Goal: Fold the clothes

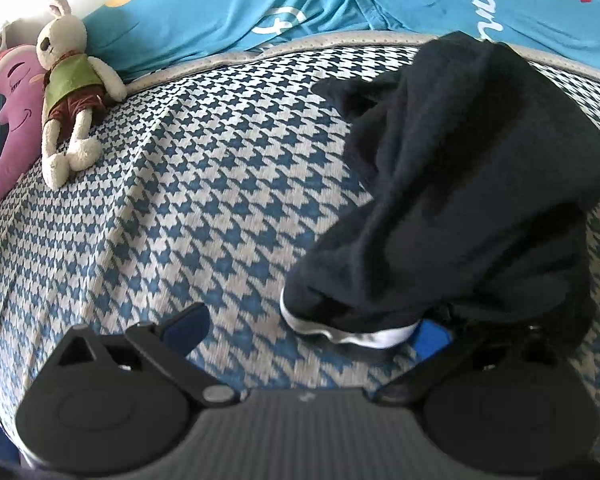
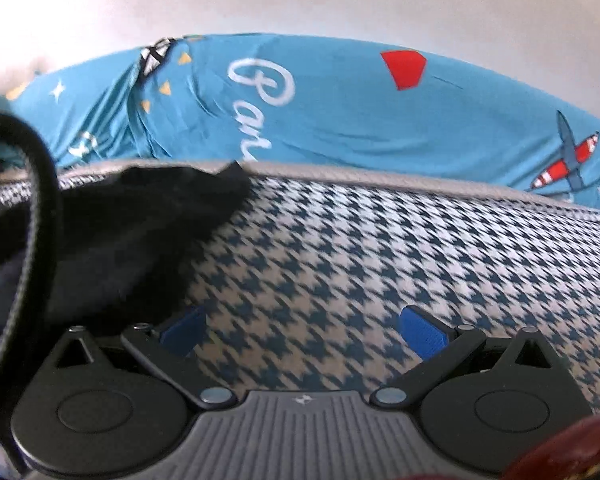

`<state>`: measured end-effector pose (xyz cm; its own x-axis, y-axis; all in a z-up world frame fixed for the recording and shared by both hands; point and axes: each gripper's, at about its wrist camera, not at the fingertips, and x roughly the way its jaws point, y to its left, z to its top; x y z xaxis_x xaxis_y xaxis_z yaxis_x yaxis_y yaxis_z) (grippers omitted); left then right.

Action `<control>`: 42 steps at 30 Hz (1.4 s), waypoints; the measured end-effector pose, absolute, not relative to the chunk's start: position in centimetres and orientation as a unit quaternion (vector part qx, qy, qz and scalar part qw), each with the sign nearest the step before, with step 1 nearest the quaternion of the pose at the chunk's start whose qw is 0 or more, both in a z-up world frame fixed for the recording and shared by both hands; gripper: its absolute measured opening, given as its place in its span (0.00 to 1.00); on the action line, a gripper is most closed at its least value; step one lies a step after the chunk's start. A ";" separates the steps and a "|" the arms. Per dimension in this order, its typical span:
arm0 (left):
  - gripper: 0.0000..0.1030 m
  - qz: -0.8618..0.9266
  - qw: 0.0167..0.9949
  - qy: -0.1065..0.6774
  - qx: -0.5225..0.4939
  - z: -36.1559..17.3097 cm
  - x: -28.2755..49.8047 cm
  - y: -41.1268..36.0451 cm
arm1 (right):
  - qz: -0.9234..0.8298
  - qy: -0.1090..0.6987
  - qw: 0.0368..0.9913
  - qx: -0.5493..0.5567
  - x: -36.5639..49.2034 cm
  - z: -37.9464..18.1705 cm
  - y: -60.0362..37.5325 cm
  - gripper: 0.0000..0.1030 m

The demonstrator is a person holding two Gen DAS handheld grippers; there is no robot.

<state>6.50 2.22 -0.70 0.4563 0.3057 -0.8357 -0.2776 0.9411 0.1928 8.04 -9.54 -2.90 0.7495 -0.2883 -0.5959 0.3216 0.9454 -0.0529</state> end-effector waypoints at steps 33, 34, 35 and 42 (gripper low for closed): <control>1.00 0.231 0.826 0.513 -0.035 0.7 8.0 5.4 | -0.020 0.284 0.947 0.149 14.6 -3.3 -9.1 1.00; 1.00 0.233 0.826 0.512 -0.033 0.8 7.8 5.3 | 0.000 0.282 0.948 0.151 14.5 -3.0 -8.7 1.00; 1.00 0.234 0.826 0.511 -0.031 0.9 7.6 5.3 | 0.019 0.279 0.948 0.153 14.4 -2.7 -8.3 1.00; 1.00 0.243 0.826 0.507 -0.035 1.6 6.1 5.6 | 0.092 0.281 0.950 0.102 13.2 -1.4 -4.1 1.00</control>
